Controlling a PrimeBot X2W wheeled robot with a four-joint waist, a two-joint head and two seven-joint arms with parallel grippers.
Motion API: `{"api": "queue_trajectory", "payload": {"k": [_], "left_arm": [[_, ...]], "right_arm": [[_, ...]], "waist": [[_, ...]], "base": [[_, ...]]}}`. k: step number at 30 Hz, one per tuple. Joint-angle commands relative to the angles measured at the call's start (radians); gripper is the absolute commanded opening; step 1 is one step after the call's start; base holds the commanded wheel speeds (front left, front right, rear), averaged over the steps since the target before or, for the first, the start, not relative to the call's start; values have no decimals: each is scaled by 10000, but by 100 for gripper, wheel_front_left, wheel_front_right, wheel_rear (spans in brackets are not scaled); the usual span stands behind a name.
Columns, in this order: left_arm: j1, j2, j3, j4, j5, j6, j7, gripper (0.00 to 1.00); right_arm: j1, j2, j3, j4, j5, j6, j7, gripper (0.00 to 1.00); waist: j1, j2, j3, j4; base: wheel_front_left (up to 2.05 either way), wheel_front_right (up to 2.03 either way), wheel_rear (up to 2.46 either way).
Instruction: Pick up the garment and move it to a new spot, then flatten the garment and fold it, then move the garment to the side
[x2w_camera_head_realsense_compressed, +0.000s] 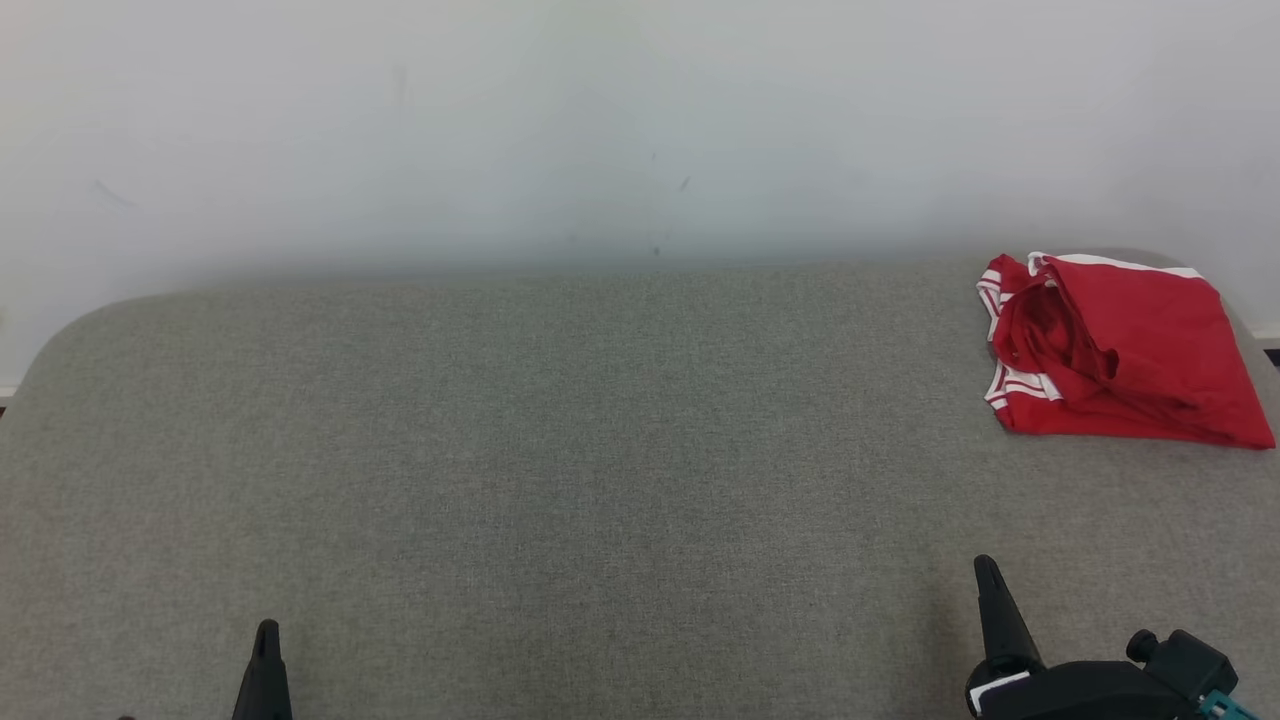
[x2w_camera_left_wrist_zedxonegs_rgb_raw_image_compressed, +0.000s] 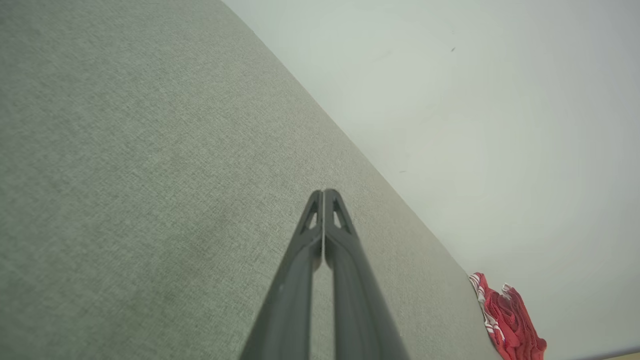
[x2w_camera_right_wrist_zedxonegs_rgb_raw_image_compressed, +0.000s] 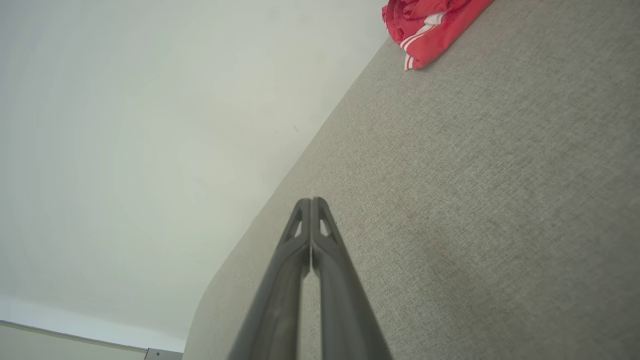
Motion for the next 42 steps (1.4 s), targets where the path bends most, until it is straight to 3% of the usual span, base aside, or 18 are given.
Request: {"api": "queue_trajectory", "payload": {"k": [1, 42], "left_arm": [[-268, 42, 16, -79, -415, -52, 83, 0], [-877, 54, 33, 98, -4695, -127, 1145, 0]], "right_arm": [[-221, 14, -47, -121, 354, -7, 89, 0], [-660, 56, -368, -126, 4347, -15, 1147, 0]], "waist": [[-1, 0, 6, 6], [-1, 0, 141, 142]], "base": [[0, 0, 0], [0, 0, 0]]}}
